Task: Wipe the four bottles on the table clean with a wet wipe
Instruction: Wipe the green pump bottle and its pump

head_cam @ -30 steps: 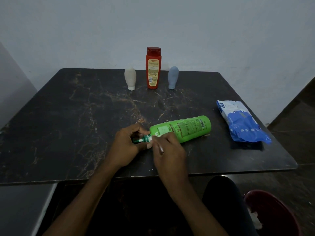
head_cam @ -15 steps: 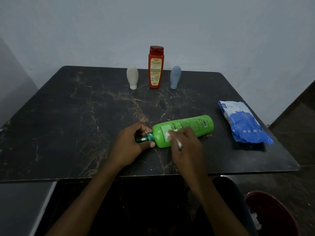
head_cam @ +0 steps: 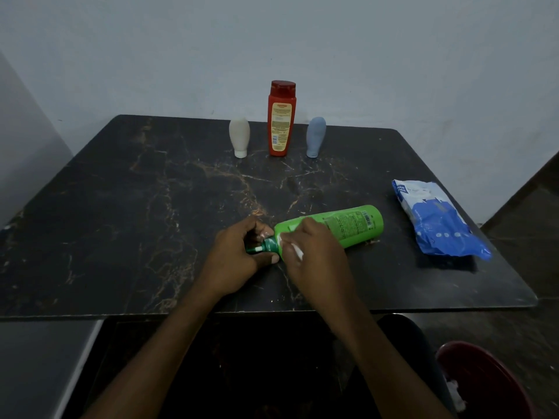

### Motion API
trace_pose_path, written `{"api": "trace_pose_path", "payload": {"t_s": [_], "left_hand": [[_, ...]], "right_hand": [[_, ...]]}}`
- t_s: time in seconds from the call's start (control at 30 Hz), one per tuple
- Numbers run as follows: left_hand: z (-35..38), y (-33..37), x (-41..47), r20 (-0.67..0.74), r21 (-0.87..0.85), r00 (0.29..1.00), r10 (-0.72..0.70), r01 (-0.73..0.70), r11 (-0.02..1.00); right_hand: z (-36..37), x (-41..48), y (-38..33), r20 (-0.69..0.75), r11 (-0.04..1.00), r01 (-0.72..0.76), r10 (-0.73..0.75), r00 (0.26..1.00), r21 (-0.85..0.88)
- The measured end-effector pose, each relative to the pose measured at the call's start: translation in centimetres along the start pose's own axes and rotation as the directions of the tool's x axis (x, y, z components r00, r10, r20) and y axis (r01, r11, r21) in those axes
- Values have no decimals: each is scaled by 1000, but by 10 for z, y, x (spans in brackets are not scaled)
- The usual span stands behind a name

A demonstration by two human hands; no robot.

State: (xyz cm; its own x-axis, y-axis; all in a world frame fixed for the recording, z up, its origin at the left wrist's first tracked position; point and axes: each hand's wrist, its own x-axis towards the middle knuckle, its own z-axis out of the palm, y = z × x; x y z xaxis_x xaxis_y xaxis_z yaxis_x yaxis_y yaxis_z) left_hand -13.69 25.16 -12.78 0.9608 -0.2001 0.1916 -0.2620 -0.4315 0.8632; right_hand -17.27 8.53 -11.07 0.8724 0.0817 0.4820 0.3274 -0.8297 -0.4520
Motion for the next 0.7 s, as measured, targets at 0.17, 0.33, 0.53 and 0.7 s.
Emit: {"api": "trace_pose_path", "payload": {"t_s": [0.17,0.33,0.53,0.7], "left_hand": [[-2,-3,1,13,34,999,30,-30,999],[-1,-4,-1,8,55,998,57,-57,997],[7,-6,3,-43,187,993,111,-101,977],[9,-12,5,53,276,991,122,-132,952]], "right_hand": [[9,-18,9,-79,990,-43,54,995,133],[10,2,14,-112,985,-95,111,987,145],[6,-16,18,-107,977,-84,107,988,197],[5,-18,21,-68,967,-95,114,991,235]]}}
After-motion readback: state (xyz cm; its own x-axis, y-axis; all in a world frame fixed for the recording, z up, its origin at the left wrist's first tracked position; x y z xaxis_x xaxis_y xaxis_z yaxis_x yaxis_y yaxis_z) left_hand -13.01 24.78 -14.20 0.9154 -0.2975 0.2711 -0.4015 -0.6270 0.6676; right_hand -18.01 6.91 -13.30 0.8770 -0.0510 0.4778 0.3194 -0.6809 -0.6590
